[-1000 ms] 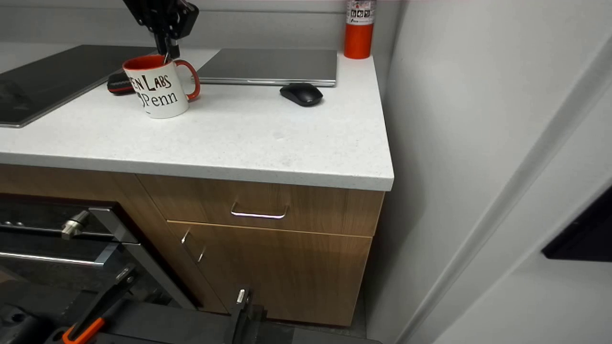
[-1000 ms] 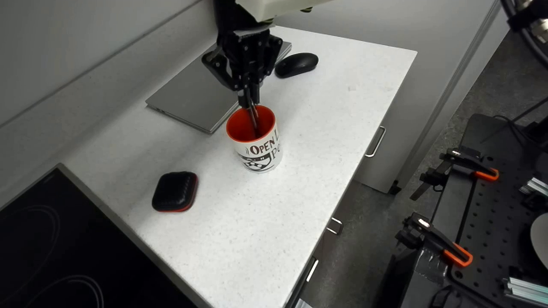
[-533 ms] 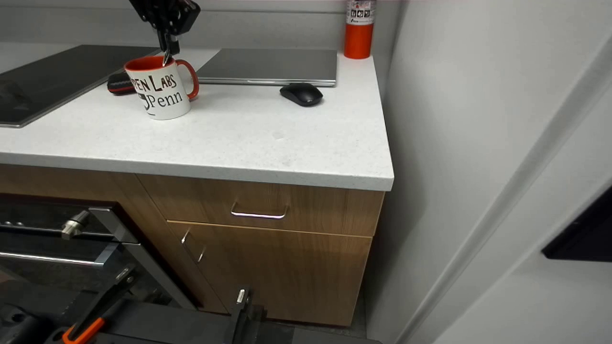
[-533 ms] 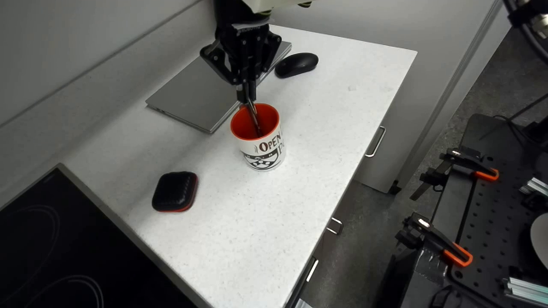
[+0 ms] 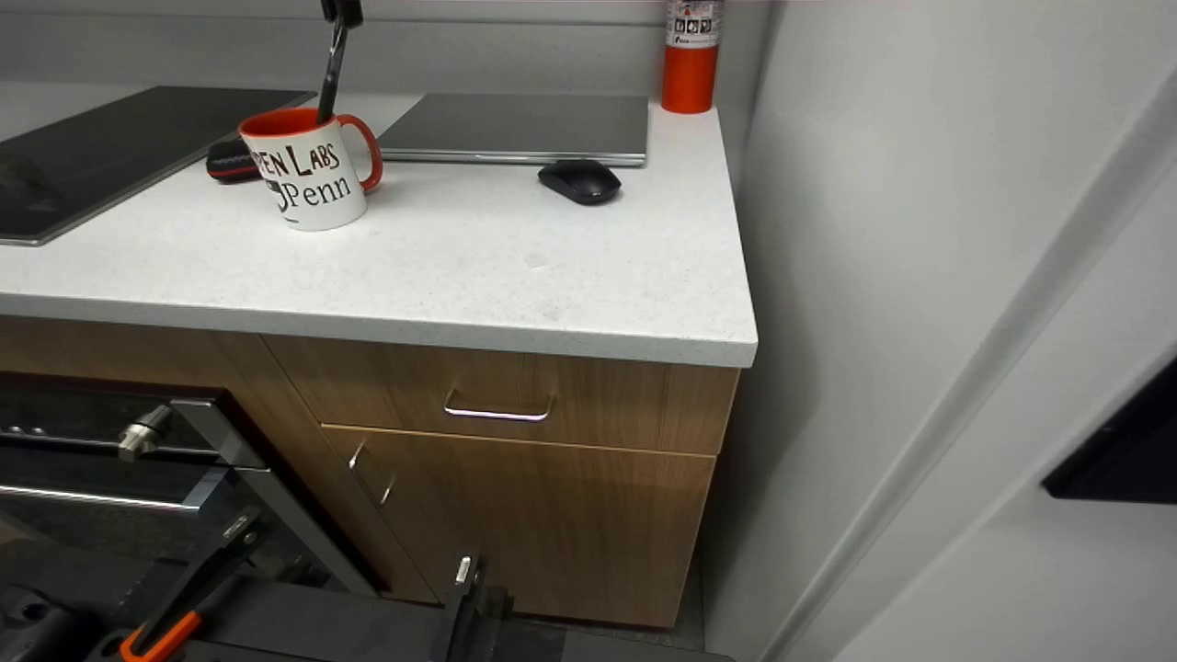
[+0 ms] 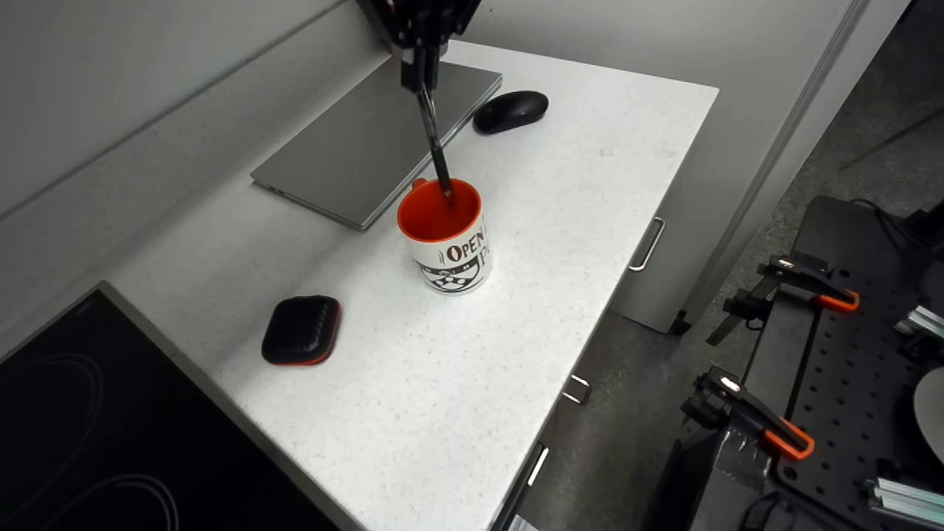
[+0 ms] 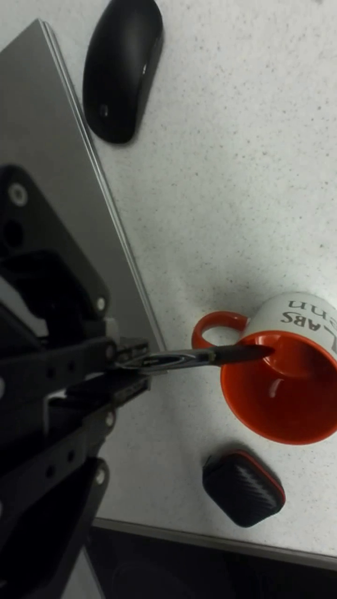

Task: Pick up the black pen from the mug cup and place it on the table.

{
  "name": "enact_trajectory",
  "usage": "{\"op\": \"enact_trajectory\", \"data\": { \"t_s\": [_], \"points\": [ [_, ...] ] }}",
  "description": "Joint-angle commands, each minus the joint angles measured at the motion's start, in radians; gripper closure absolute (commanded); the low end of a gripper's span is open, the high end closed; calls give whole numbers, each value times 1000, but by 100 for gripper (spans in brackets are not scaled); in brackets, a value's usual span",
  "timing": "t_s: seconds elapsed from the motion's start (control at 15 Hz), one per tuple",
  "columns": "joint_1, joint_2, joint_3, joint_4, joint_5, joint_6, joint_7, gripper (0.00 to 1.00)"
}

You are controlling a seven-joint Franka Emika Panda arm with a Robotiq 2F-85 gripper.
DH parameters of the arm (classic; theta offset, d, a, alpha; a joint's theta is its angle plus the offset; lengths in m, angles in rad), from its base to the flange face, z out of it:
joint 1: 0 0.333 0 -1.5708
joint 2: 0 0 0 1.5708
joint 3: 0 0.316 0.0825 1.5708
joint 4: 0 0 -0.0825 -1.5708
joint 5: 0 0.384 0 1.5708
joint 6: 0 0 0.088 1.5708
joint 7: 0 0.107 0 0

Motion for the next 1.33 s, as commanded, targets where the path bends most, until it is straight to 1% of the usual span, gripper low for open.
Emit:
{"op": "enact_trajectory", "data": {
  "t_s": [0.0,0.13,0.27,0.47,0.6,1.0,1.13,1.27],
  "points": [
    [-20,-75,-36,6,67,-66,-77,97],
    [-25,-85,-55,12,49,-91,-86,97],
    [-28,-81,-75,22,59,-153,-130,97],
    [-39,-59,-77,22,-37,-248,-120,97],
    [-37,-32,-67,13,-90,-280,-128,97],
    [-18,92,-24,5,-270,-207,-27,97],
    [-10,142,-14,18,-302,-190,3,97],
    [-5,190,-9,34,-308,-161,31,97]
  ]
}}
